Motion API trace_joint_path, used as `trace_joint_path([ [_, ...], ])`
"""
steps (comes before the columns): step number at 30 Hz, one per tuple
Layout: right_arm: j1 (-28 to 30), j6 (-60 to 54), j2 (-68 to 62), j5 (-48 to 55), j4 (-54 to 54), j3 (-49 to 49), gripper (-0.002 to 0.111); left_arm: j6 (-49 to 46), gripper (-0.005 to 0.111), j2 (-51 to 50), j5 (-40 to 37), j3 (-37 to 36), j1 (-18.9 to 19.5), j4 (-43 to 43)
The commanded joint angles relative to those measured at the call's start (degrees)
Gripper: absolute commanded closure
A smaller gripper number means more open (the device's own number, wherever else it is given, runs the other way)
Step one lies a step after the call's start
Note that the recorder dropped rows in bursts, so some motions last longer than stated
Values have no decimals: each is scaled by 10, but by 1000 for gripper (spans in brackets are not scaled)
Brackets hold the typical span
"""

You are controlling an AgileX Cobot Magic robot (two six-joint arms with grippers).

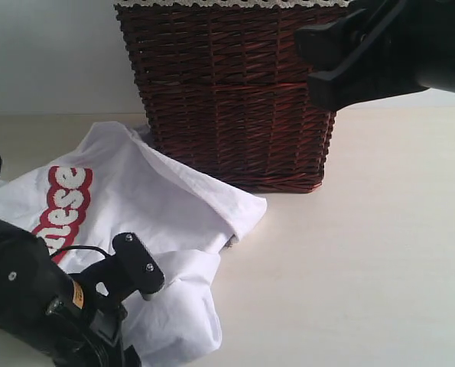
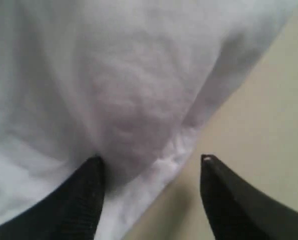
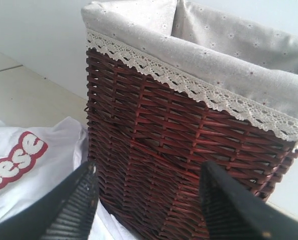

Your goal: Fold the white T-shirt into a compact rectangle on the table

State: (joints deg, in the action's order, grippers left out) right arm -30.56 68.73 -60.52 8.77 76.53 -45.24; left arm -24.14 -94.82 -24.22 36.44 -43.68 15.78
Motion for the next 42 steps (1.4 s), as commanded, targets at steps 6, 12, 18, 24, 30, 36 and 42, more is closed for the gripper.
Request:
trace_joint_path([
  [6, -1, -3, 3, -2, -10, 3, 50, 19, 106, -36, 143, -17, 25, -60],
  [12, -1, -3, 3, -3, -10, 3, 50, 29, 107, 52, -73, 58, 26, -78],
  [18, -1, -7, 3, -3, -10, 3, 50, 94, 107, 169, -379, 211, 24, -158],
  [24, -1, -8, 3, -3, -10, 3, 50, 95, 107, 231, -457, 293, 24, -205],
  [30, -1, -8, 3, -3, -10, 3, 50, 110, 107, 294, -436, 363, 27, -340],
  [36, -1, -8, 3, -6, -10, 3, 50, 99, 107, 272, -457, 398, 27, -277],
  [42, -1, -16, 3, -45, -13, 15, 50, 92, 107, 208, -457, 285, 27, -254],
])
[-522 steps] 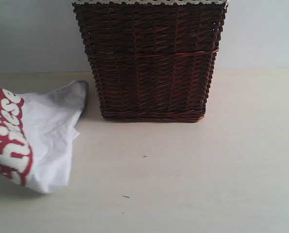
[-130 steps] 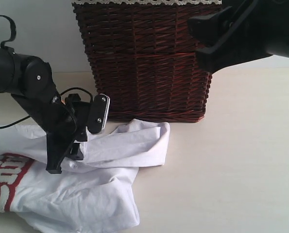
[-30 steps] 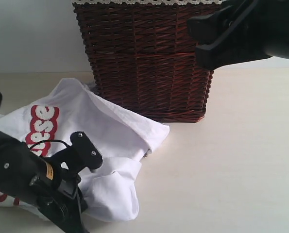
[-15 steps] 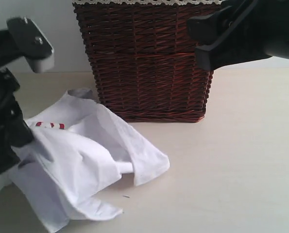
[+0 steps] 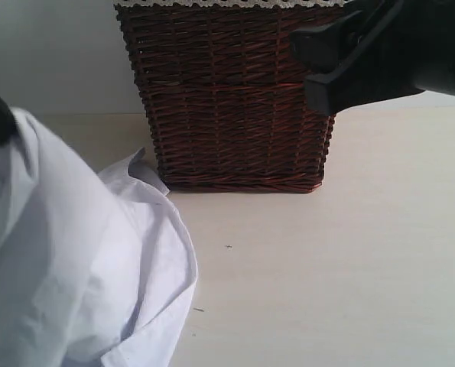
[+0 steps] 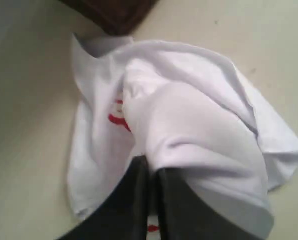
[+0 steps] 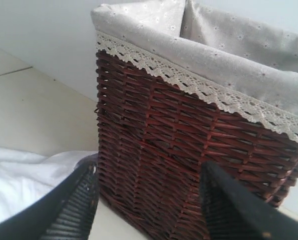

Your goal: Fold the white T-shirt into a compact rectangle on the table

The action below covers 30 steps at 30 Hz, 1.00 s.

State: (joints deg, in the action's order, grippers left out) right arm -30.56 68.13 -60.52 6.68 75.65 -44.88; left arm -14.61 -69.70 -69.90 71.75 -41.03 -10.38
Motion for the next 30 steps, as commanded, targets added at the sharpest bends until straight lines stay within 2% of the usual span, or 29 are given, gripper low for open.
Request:
trace_joint_path([
  [1, -1, -10, 3, -24, -4, 11, 50, -1, 107, -58, 10, -86, 0, 6],
  [5, -1, -10, 1, -33, -22, 16, 50, 1, 107, -96, -1, -111, -2, 9],
  [7, -1, -10, -8, -74, -27, 24, 50, 10, 107, -100, -1, -111, -2, -28],
  [11, -1, -6, -46, -163, -27, 27, 50, 108, 107, -91, -1, -111, -1, -148],
  [14, -1, 10, -80, -170, -20, 26, 53, 172, 104, -53, 12, -106, -1, -167],
  [17, -1, 10, -105, -170, -20, 25, 54, 152, 88, -3, 69, -106, -1, -94],
  [20, -1, 10, -109, -170, -20, 22, 54, 114, 64, 23, 63, -128, -1, -28],
  [22, -1, 10, -105, -171, -20, 21, 54, 108, 49, 29, 44, -152, -1, -30],
  [24, -1, 10, -101, -169, -20, 21, 54, 140, 43, 34, 39, -182, -1, -78],
  [27, -1, 10, -96, -169, -20, 21, 54, 314, 49, 44, 56, -206, 7, -237],
  [28, -1, 10, -96, -169, -20, 21, 54, 353, 53, 45, 48, -206, 18, -264],
  [30, -1, 10, -94, -169, -20, 21, 54, 383, 66, 39, 48, -206, 67, -261],
])
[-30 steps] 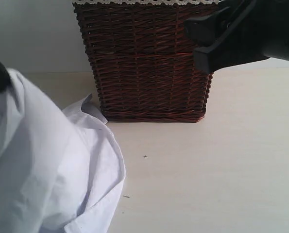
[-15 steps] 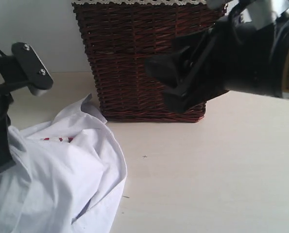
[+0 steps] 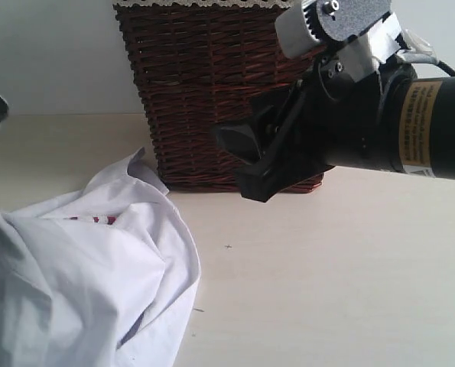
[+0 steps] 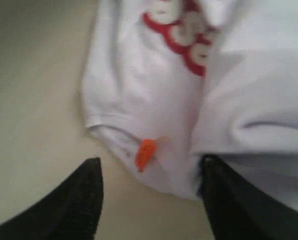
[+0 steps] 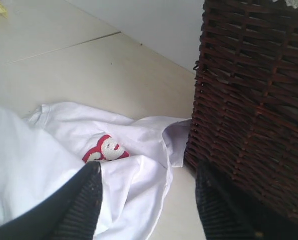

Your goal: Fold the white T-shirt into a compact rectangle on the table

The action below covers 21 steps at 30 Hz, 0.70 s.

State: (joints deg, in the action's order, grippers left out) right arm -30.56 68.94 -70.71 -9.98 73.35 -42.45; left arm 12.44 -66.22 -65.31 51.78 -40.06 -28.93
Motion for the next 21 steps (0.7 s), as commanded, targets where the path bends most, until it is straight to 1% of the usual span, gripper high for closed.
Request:
trace_joint_path([
  [1, -1, 1, 7, -3, 3, -3, 54, 114, 70, 1, 13, -6, 88, -53],
  [2, -1, 1, 7, -3, 3, -3, 54, 108, 74, -5, 35, -6, 118, -17],
  [3, -1, 1, 7, -5, 3, -3, 54, 83, 76, -10, 62, -6, 142, 31],
  [4, -1, 1, 7, -5, 3, -3, 54, 25, 75, -10, 85, -5, 153, 84],
  [5, -1, 1, 7, -7, 3, -3, 54, -54, 74, -9, 109, -2, 154, 167],
  [7, -1, 1, 7, -7, 8, -3, 54, -243, 67, 3, 121, 5, 141, 344],
  [8, -1, 1, 7, -7, 8, -3, 54, -288, 63, 11, 123, 6, 135, 405],
  [9, -1, 1, 7, -5, 8, -3, 54, -300, 59, 19, 129, 7, 131, 424],
  [10, -1, 1, 7, -4, 8, -3, 54, -291, 55, 27, 135, 7, 131, 415],
  [11, -1, 1, 7, -4, 8, -3, 54, -271, 53, 32, 137, 7, 133, 388],
  [12, -1, 1, 7, -4, 8, -3, 54, -225, 52, 35, 136, 7, 138, 331],
  [15, -1, 1, 7, -4, 8, -3, 54, 13, 53, 28, 110, -4, 176, 137],
  [16, -1, 1, 7, -4, 8, -3, 54, 55, 53, 20, 91, -11, 191, 96],
  [17, -1, 1, 7, -4, 8, -3, 54, 67, 53, 12, 81, -19, 202, 86],
  [18, -1, 1, 7, -4, 8, -4, 54, 59, 53, 0, 84, -26, 214, 100],
  [19, -1, 1, 7, -4, 8, -4, 54, 33, 53, -15, 97, -32, 222, 123],
  [21, -1, 1, 7, -9, 8, -4, 54, -41, 53, -57, 120, -37, 226, 178],
])
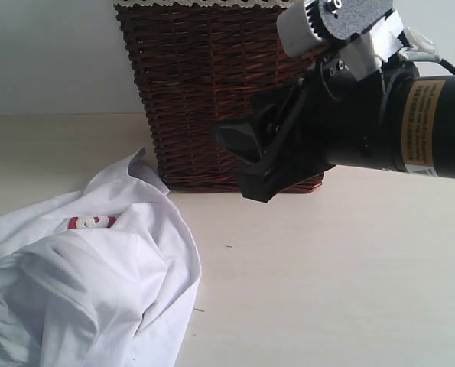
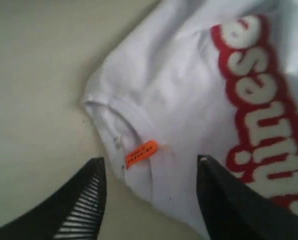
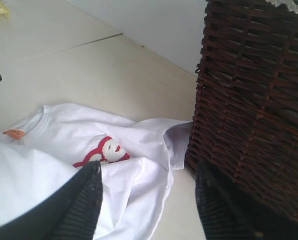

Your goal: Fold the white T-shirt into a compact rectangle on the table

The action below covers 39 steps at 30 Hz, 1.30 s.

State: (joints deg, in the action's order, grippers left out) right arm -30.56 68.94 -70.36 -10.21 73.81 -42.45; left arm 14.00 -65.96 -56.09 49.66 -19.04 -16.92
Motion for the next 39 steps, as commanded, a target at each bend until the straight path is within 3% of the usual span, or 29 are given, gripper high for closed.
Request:
trace_joint_path([
  [1, -1, 1, 4, -7, 3, -4, 54, -75, 53, -87, 28, -16, 19, 68],
  [10, -1, 3, 4, -3, 19, -4, 54, -106, 53, -323, 73, -8, 78, 18],
  [19, -1, 3, 4, -2, 19, -4, 54, -140, 53, -413, 228, -1, 145, -57],
  [23, -1, 3, 4, -2, 20, -4, 54, -136, 66, -448, 228, 16, 190, -113],
  [26, -1, 3, 4, -2, 20, -4, 54, -100, 81, -470, 253, 51, 230, -134],
  [28, -1, 3, 4, -2, 20, -4, 54, -40, 84, -480, 273, 89, 255, -147],
  [31, -1, 3, 4, -2, 20, -4, 54, 17, 80, -487, 277, 148, 287, -167],
  [35, -1, 4, 4, -9, 19, -4, 54, 17, 72, -497, 270, 204, 325, -176],
  [39, -1, 23, -1, -69, 38, -4, 54, 47, 71, -493, 265, 243, 339, -152],
])
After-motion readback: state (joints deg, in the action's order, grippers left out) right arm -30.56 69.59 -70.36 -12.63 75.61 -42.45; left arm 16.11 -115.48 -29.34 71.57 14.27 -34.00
